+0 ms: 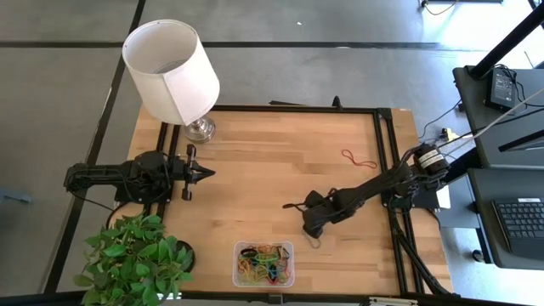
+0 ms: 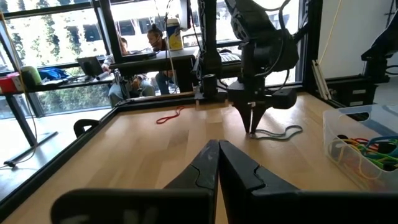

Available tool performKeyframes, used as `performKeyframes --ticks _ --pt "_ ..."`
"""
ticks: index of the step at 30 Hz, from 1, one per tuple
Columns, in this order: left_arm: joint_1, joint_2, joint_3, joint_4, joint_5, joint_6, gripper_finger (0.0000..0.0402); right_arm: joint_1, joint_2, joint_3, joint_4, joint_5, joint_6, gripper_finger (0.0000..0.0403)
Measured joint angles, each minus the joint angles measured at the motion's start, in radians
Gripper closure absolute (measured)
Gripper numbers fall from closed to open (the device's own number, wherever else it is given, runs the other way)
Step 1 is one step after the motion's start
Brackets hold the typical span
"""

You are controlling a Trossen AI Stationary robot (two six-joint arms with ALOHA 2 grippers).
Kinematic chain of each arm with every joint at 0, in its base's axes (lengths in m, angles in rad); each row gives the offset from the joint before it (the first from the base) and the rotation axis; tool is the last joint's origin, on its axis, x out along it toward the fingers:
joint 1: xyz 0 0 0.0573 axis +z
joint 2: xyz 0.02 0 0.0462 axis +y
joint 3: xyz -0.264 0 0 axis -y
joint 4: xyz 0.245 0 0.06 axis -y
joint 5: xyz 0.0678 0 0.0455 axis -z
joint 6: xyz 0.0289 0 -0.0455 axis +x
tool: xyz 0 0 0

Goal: Pick and place rubber bands into bin
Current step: Put the blue rubber band into the transparent bin

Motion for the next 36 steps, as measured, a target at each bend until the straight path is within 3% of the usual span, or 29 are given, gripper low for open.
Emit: performKeyframes --ticks 3,12,20,27,36 --pt "0.0 0.0 0.0 0.0 0.0 0.0 0.0394 0.0 0.002 0.0 0.003 0.0 -0.036 0.0388" --pt "0.0 0.0 0.0 0.001 0.0 0.001 0.0393 0.002 -0.154 0.055 -0.121 -0.036 -0.036 0.0401" --pt "0.0 0.0 0.0 0.0 0.0 0.001 0.0394 0.077 -0.277 0.283 -0.319 0.092 -0.073 0.0402" --pt "0.0 0.0 0.0 0.001 0.0 0.0 0.0396 0.175 -0.203 0.611 -0.361 0.282 -0.188 0.0403" --pt "0.0 0.0 0.0 0.0 0.0 0.001 0.0395 0.217 0.096 0.981 -0.358 0.318 -0.329 0.0403"
